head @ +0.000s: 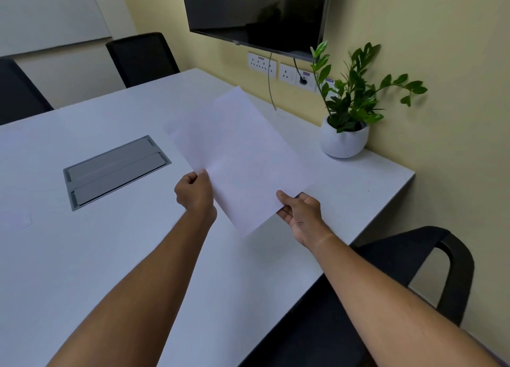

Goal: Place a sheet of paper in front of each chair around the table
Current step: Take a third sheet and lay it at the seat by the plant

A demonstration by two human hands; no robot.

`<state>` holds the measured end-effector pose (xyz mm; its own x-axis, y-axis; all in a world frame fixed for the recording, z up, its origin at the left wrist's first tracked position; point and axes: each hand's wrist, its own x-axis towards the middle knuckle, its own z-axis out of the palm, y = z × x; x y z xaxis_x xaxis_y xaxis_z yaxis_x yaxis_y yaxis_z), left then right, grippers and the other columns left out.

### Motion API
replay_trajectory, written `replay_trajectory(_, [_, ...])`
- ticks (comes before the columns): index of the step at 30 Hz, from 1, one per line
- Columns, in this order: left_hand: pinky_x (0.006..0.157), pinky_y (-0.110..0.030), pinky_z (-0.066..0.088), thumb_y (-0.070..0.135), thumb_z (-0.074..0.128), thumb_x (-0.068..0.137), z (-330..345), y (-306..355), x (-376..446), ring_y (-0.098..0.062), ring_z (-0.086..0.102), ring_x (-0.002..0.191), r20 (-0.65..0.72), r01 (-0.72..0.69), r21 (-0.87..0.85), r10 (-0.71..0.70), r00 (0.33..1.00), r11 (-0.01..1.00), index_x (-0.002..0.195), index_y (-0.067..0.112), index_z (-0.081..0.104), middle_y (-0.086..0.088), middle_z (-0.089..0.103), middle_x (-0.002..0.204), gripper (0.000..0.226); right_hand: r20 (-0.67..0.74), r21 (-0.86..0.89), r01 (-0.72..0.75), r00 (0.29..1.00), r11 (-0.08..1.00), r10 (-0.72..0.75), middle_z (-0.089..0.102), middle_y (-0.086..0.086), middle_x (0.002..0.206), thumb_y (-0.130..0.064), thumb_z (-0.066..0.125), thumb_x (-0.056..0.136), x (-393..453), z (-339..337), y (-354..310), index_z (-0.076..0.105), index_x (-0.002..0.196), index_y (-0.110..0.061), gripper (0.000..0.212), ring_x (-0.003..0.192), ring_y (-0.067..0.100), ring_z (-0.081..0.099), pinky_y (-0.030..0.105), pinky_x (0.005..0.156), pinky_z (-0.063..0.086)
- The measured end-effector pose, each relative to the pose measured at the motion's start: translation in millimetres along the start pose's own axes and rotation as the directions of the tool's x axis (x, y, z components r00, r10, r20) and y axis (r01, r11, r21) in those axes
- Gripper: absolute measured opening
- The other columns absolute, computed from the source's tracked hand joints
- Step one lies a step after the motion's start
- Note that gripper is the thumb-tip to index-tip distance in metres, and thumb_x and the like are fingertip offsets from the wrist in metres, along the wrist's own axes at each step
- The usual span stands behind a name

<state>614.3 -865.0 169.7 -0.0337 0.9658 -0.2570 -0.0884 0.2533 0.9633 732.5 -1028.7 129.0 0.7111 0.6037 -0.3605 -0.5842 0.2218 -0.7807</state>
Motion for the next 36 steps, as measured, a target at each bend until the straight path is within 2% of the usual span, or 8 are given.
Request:
replay_trajectory(6, [0.07, -0.031, 0.048, 0.005, 0.065, 0.079, -9.1, -9.3, 56.9, -0.022, 0.046, 0.071, 0.192, 0.025, 0.035, -0.031, 0.981, 0.999, 0.058, 0.017, 0.04, -0.004, 0.047, 0.067, 0.035, -0.03, -0.027, -0.011, 1.0, 1.0, 0.01, 0.078, 0.01, 0.096, 0.002, 0.072, 0.084, 12.9, 0.4, 11.8, 0.073, 0.093, -0.005, 0.012, 0.084, 0.02, 0.076, 0.028, 0.066, 0.059])
replay_trajectory(9, [0.069, -0.028, 0.055, 0.003, 0.067, 0.083, -13.9, -5.7, 102.5, -0.024, 0.061, 0.08, 0.256, 0.052, 0.051, -0.064, 0.965, 0.997, 0.07, 0.013, 0.051, -0.011, 0.062, 0.088, 0.023, -0.071, -0.05, -0.027, 0.997, 0.998, 0.023, 0.078, 0.01, 0.097, 0.003, 0.072, 0.084, 17.9, -1.2, 24.7, 0.073, 0.095, -0.004, 0.013, 0.086, 0.021, 0.076, 0.028, 0.067, 0.06])
replay_trajectory(13, [0.075, -0.032, 0.056, 0.01, 0.073, 0.083, -19.8, -5.3, 161.3, -0.023, 0.064, 0.088, 0.326, 0.032, 0.181, -0.091, 0.941, 0.983, 0.071, 0.017, 0.055, -0.008, 0.064, 0.098, 0.023, -0.133, -0.082, -0.069, 0.99, 0.994, 0.057, 0.077, 0.011, 0.099, 0.002, 0.071, 0.086, 20.6, -1.4, 53.9, 0.072, 0.098, -0.002, 0.013, 0.087, 0.021, 0.076, 0.027, 0.067, 0.06])
replay_trajectory(17, [0.074, -0.029, 0.051, 0.017, 0.074, 0.083, -18.0, -18.1, 202.4, -0.019, 0.064, 0.094, 0.457, -0.074, 0.37, -0.112, 0.883, 0.926, 0.083, 0.018, 0.073, -0.001, 0.071, 0.099, 0.001, -0.199, -0.106, -0.106, 0.976, 0.989, 0.084, 0.077, 0.012, 0.101, 0.002, 0.07, 0.086, 22.8, -7.0, 86.4, 0.073, 0.098, -0.001, 0.013, 0.09, 0.023, 0.075, 0.026, 0.067, 0.059])
replay_trajectory(21, [0.069, -0.028, 0.05, 0.015, 0.074, 0.083, -14.3, -37.9, 223.6, -0.021, 0.063, 0.08, 0.591, -0.198, 0.529, -0.19, 0.784, 0.825, 0.078, 0.015, 0.073, -0.005, 0.07, 0.089, 0.004, -0.223, -0.129, -0.13, 0.97, 0.983, 0.099, 0.076, 0.011, 0.105, 0.0, 0.072, 0.085, 25.5, -19.2, 109.8, 0.075, 0.097, -0.004, 0.013, 0.095, 0.024, 0.074, 0.027, 0.07, 0.06])
replay_trajectory(30, [0.069, -0.022, 0.046, 0.013, 0.075, 0.079, 7.7, -96.1, 243.2, -0.016, 0.062, 0.077, 0.583, -0.286, 0.634, -0.201, 0.787, 0.718, 0.073, 0.016, 0.074, 0.002, 0.07, 0.078, 0.007, -0.419, -0.215, -0.157, 0.906, 0.964, 0.054, 0.076, 0.016, 0.1, -0.002, 0.074, 0.085, 53.5, -39.8, 130.4, 0.074, 0.091, -0.001, 0.007, 0.086, 0.024, 0.075, 0.029, 0.071, 0.06])
replay_trajectory(34, [0.071, -0.021, 0.046, 0.014, 0.075, 0.078, 27.9, -115.2, 243.9, -0.016, 0.062, 0.081, 0.573, -0.294, 0.633, -0.179, 0.8, 0.716, 0.082, 0.007, 0.075, 0.003, 0.069, 0.079, 0.009, -0.543, -0.242, -0.17, 0.839, 0.955, 0.011, 0.07, 0.03, 0.104, -0.005, 0.079, 0.08, 65.5, -47.4, 137.0, 0.064, 0.092, 0.018, 0.03, 0.082, 0.028, 0.068, 0.046, 0.089, 0.059])
replay_trajectory(36, [0.065, -0.018, 0.046, 0.014, 0.074, 0.077, 37.0, -121.7, 242.4, -0.012, 0.061, 0.074, 0.574, -0.3, 0.625, -0.164, 0.802, 0.72, 0.083, 0.004, 0.075, 0.002, 0.069, 0.078, 0.011, -0.601, -0.266, -0.197, 0.799, 0.944, -0.003, 0.071, 0.03, 0.096, -0.007, 0.08, 0.079, 70.4, -48.5, 141.0, 0.064, 0.084, 0.014, 0.026, 0.078, 0.026, 0.061, 0.053, 0.093, 0.054])
